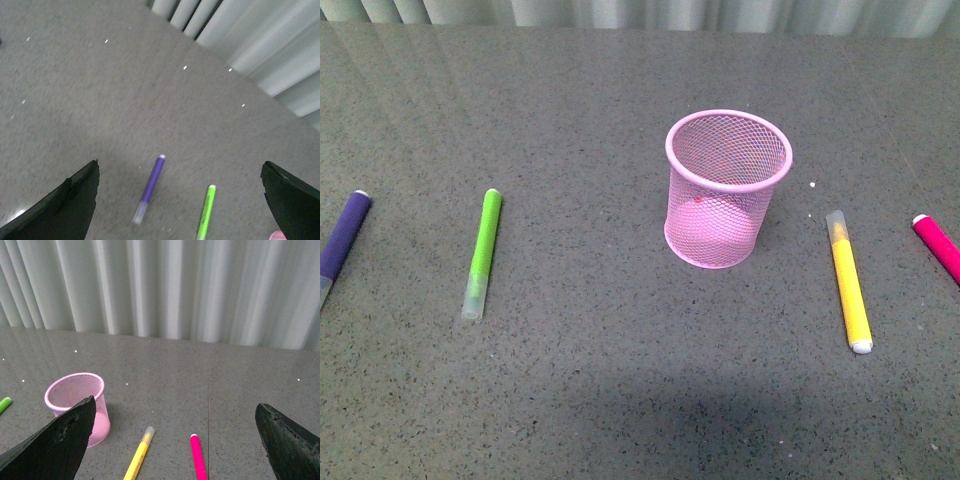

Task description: Insert purple and pink pens into pink cup

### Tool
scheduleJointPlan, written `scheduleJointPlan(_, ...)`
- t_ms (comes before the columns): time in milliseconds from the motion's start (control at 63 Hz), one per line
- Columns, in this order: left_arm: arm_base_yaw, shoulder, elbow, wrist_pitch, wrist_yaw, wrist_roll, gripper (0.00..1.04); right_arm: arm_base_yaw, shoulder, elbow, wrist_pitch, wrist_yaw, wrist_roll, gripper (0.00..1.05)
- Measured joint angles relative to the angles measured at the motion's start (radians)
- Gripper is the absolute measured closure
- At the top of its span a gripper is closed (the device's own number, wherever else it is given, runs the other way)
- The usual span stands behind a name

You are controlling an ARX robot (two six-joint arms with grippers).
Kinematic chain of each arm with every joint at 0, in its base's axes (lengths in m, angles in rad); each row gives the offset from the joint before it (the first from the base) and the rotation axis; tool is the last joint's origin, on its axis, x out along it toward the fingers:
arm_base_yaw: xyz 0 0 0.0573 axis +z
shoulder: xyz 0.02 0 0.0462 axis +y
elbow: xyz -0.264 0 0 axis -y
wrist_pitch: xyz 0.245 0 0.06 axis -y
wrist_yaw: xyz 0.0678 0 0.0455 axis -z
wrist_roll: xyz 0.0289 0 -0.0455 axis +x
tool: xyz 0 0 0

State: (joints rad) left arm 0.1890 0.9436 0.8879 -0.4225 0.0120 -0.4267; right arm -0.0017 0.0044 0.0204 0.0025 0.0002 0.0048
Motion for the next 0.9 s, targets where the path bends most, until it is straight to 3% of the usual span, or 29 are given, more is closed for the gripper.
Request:
scheduleJointPlan(175,-0.023,0.346,0.223,-0.002,-0.029,0.003,0.08,0.0,0.0,0.0,0.0,0.0,0.0,0.07)
scheduleJointPlan(349,-0.093,0.659,0.28,0.01,-0.055,0.015,0.08,0.0,0.0,0.0,0.0,-0.001,0.0,0.07)
scheduleJointPlan(619,-0.169,0.853,0.305,0.066,-0.088,0.06,0.08,0.0,0.0,0.0,0.0,0.0,0.0,0.07)
scheduleJointPlan(905,-0.186,0.958,0.311,0.093,-0.071,0.071,0.08,0.0,0.0,0.0,0.0,0.0,0.0,0.07)
